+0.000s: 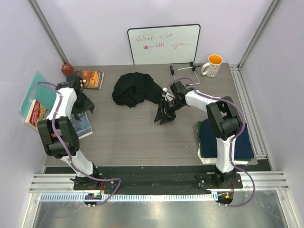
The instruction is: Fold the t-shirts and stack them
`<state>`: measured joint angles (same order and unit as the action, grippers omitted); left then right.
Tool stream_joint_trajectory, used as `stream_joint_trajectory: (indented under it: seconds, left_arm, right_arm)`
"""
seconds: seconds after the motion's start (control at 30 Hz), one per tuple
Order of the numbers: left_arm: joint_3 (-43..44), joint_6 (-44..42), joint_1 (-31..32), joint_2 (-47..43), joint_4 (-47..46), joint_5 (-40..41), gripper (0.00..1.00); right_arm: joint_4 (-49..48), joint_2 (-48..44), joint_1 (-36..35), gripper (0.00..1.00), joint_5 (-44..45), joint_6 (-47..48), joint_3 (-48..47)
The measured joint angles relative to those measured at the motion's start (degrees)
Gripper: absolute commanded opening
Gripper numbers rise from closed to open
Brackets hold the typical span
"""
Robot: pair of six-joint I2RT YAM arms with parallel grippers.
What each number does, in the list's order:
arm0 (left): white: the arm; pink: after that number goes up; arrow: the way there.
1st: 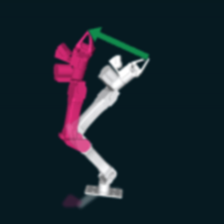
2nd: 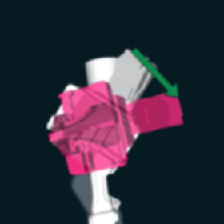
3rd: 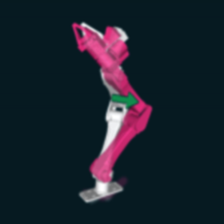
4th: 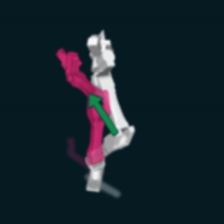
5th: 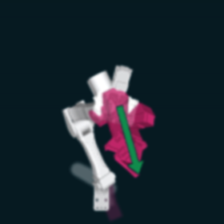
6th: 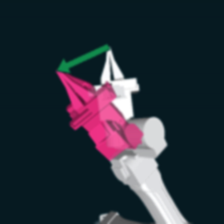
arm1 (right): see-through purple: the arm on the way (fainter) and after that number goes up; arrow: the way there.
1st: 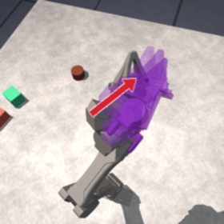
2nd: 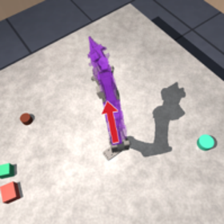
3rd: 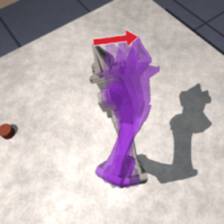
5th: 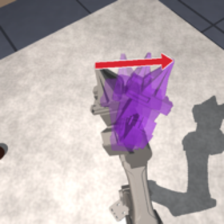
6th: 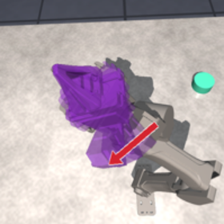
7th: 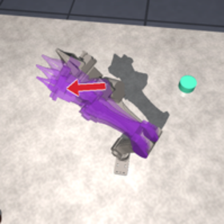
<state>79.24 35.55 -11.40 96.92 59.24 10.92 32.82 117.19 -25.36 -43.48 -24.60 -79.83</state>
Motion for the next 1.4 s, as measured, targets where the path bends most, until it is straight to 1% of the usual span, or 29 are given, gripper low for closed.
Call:
stream_joint_trajectory:
  seconds: [0.13, 0.2, 0.3, 0.47, 0.53, 0.6, 0.8, 1.03, 1.2, 1.4]
  left_arm:
    - [4.5, 0.48, 5.11, 2.12, -2.71, -4.11, 0.7]
    - [7.48, 1.14, 6.23, 5.27, -3.74, -5.68, 0.7]
    - [13.88, 2.1, 6.91, 12.81, -5.7, -7.72, 0.7]
    - [31.28, 3.93, 7.43, 27.52, -7.04, -11.32, 0.7]
    - [39.85, 4.98, 7.56, 33.16, -7.19, -13.81, 0.7]
    - [43.69, 6.38, 7.67, 36.39, -9.35, -16.31, 0.7]
    - [44.39, 8.66, 9.16, 39.47, -10.36, -21.55, 0.69]
    - [46.14, 10.58, 14.88, 45.27, -14.47, -27.91, 0.69]
    - [47.6, 11.21, 18.86, 46.51, -17.05, -28.3, 0.7]
    - [47.6, 11.56, 19.93, 46.6, -17.44, -28.06, 0.69]
  right_arm:
    - [-0.33, -2.29, 0.04, 0.48, 0.17, -1.2, -2.16]
    - [-0.35, -4.02, 0.04, 0.47, 0.35, -1.81, -2.12]
    - [-0.44, -7.63, 0.04, 0.48, 0.68, -2.51, -1.09]
    - [-0.04, -16.39, 0.55, 0.48, 2.69, -3.43, 2.21]
    - [0.09, -19.61, 1.05, 0.49, 3.78, -4.24, 2.84]
    - [0.2, -22.38, 1.95, 0.49, 5.09, -5.14, 3.04]
    - [-0.13, -28.63, 4.22, 0.49, 9.14, -7.41, 5.68]
    - [0.79, -32.37, 4.59, 0.49, 12.59, -10.43, 12.76]
    - [2.51, -35.36, 5.38, 0.49, 15.45, -12.33, 14.19]
    - [2.6, -39.06, 5.81, 0.49, 18.78, -13.79, 14.16]
